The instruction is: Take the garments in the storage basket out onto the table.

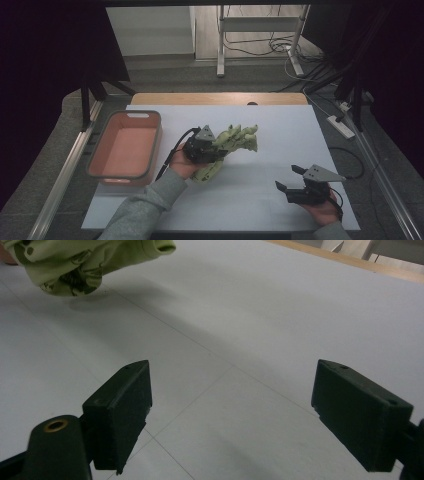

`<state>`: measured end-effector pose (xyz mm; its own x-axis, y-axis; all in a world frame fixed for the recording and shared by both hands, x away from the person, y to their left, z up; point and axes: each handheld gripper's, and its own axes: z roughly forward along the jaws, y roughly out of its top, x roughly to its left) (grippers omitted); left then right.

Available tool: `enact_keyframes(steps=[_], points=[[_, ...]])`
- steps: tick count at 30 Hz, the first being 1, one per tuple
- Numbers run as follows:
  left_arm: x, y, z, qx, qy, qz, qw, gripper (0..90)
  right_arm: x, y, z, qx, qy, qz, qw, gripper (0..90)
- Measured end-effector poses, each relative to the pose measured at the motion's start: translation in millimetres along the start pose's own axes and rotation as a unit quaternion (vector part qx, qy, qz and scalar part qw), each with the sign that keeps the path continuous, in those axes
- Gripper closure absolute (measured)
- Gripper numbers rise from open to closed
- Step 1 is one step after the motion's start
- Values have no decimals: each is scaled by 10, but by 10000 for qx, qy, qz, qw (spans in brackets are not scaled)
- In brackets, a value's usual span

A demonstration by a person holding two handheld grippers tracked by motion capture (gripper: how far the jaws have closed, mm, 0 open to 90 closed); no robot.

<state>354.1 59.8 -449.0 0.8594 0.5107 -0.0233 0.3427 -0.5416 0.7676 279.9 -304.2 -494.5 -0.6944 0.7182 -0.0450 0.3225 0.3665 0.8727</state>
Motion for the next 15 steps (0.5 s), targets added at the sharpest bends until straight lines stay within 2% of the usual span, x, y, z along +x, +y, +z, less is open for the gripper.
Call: enact_keyframes(steps=[9,15], points=[[4,-41,107,107,-21,-93,9999,655,1,-6,-13,7,-10,-25,10000,170],[-13,-68,158,215,-41,-63,9997,650,2,-2,-8,4,-1,-49,10000,170]])
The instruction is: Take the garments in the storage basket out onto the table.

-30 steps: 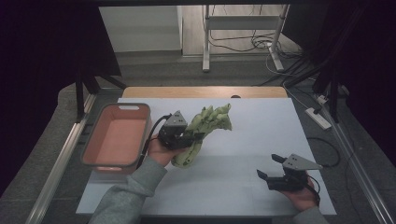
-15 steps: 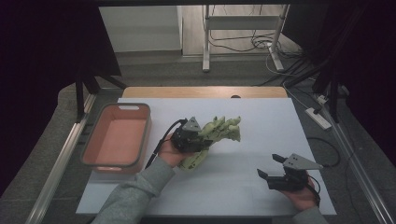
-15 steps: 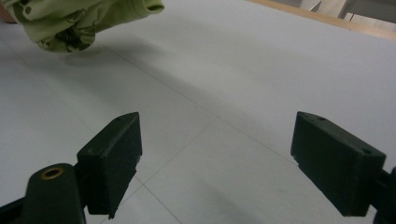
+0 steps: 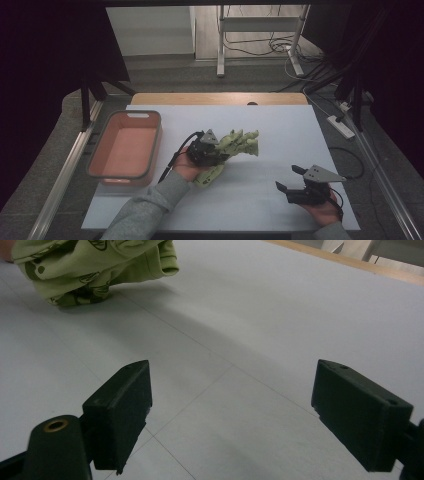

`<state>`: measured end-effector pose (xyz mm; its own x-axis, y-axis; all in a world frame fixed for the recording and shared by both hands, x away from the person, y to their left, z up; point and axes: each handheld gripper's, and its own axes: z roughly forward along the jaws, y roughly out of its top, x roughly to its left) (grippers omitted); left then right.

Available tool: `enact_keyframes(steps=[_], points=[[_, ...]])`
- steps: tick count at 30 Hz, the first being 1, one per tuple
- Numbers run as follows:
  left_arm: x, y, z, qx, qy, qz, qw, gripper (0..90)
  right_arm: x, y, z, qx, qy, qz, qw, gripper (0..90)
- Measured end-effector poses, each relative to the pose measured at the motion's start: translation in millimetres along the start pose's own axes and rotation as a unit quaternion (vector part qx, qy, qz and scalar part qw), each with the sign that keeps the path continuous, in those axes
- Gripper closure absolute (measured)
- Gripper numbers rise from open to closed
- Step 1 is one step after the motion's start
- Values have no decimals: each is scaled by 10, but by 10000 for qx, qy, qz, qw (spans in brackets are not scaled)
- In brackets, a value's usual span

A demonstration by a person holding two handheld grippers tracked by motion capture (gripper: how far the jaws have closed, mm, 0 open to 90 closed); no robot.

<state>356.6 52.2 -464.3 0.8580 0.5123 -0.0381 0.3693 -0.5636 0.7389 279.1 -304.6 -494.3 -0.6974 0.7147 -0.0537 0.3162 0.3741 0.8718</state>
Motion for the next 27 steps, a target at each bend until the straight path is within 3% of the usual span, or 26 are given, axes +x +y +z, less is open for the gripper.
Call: enact_keyframes(steps=[10,12,19,27], points=[[-6,-55,104,155,-27,-77,9998,624,-1,1,-6,-8,-5,3,10000,170],[-18,-61,122,165,45,-53,9998,597,-2,1,-4,-4,-3,-6,10000,170],[22,-99,187,161,-88,-388,9991,494,-1,0,-8,-3,-4,-14,10000,171],[22,-100,217,187,-112,-487,9986,377,-1,0,-5,-2,7,-19,10000,170]])
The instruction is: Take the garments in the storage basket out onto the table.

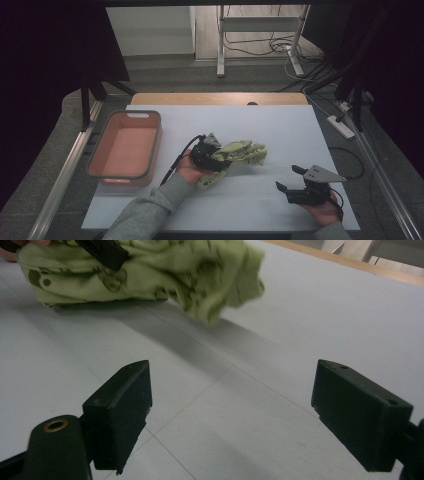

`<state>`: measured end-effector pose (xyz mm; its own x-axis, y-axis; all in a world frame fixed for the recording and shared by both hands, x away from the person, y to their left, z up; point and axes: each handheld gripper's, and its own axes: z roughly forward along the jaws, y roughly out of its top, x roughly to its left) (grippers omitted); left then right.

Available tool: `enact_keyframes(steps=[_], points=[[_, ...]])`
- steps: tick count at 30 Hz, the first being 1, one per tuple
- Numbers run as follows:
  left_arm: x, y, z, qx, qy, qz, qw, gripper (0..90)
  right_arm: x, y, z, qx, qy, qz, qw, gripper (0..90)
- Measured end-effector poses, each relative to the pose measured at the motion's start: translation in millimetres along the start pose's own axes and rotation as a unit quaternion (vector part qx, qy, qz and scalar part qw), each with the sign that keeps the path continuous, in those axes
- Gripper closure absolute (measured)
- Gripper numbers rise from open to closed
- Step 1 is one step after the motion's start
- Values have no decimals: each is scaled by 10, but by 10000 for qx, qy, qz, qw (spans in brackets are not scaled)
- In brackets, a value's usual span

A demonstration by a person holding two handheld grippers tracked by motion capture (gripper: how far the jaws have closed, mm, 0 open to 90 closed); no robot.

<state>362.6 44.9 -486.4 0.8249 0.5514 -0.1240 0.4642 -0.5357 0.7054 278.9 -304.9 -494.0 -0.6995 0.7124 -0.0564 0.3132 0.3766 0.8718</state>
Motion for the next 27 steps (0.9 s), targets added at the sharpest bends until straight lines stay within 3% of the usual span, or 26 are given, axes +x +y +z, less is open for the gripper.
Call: enact_keyframes(steps=[5,11,17,23,27], points=[[-20,9,-26,-144,-9,17,9999,313,0,1,-3,0,-1,-4,10000,170],[-14,18,-152,-554,56,-127,9984,239,-1,1,-4,-4,-4,1,10000,170],[15,-8,-282,-786,62,-247,9966,233,-1,2,-6,-15,-4,11,10000,170],[29,-75,-363,-828,135,-327,9959,239,2,5,-7,-29,5,-1,10000,170],[17,-102,-410,-815,214,-261,9961,241,3,7,-7,-35,13,-1,10000,170]])
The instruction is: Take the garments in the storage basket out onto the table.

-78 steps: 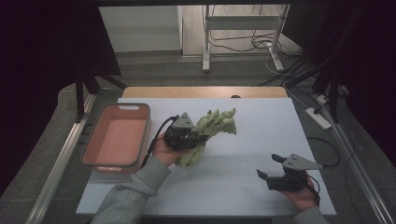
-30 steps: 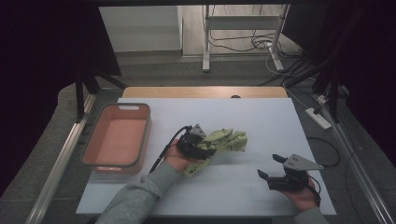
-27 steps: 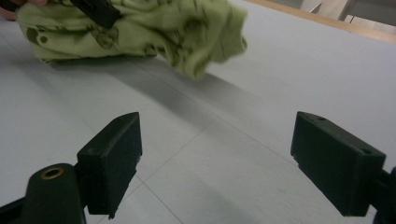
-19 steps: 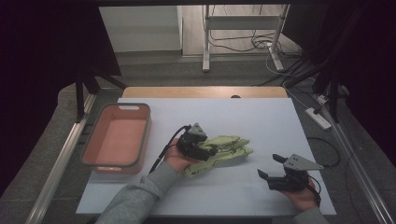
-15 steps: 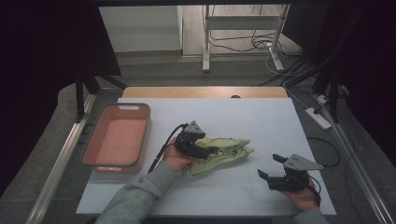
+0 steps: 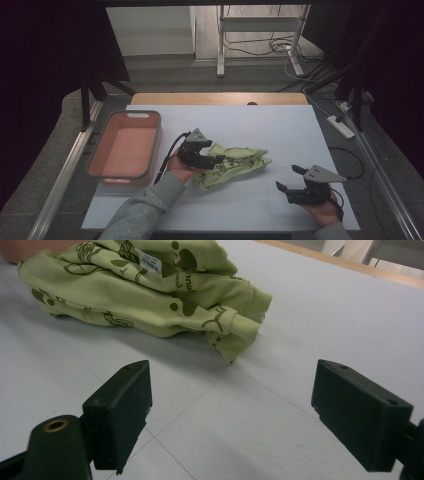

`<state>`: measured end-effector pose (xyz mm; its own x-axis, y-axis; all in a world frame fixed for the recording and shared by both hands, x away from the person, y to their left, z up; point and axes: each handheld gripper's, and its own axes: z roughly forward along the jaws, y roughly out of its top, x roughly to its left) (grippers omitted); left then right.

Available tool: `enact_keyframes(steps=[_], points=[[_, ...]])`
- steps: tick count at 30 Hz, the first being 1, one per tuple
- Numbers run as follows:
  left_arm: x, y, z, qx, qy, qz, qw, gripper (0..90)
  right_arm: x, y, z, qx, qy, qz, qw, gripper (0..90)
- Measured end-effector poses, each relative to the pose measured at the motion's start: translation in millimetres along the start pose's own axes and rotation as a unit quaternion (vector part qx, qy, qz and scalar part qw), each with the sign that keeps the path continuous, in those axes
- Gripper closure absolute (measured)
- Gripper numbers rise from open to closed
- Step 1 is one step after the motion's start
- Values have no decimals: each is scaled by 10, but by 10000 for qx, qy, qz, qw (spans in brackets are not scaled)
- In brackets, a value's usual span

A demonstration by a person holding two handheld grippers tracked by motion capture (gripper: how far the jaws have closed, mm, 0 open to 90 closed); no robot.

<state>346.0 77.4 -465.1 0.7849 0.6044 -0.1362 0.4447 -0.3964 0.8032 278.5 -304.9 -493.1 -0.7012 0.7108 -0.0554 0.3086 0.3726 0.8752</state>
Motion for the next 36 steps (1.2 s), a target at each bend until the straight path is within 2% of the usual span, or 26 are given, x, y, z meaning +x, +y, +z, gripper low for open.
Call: enact_keyframes(steps=[7,16,23,29,36], points=[[-64,-55,-132,10,123,174,9998,243,3,4,-2,-12,12,8,10000,170],[-63,-215,-353,-58,218,29,9997,244,17,40,-9,-121,39,108,9999,170],[-71,-389,-523,-161,276,-176,9993,248,60,91,-35,-278,66,230,9993,171],[-61,-466,-591,-194,291,-266,9990,249,106,133,23,-234,114,137,9996,170],[-15,-493,-597,-181,207,-267,9993,251,79,125,15,-271,76,341,9990,170]])
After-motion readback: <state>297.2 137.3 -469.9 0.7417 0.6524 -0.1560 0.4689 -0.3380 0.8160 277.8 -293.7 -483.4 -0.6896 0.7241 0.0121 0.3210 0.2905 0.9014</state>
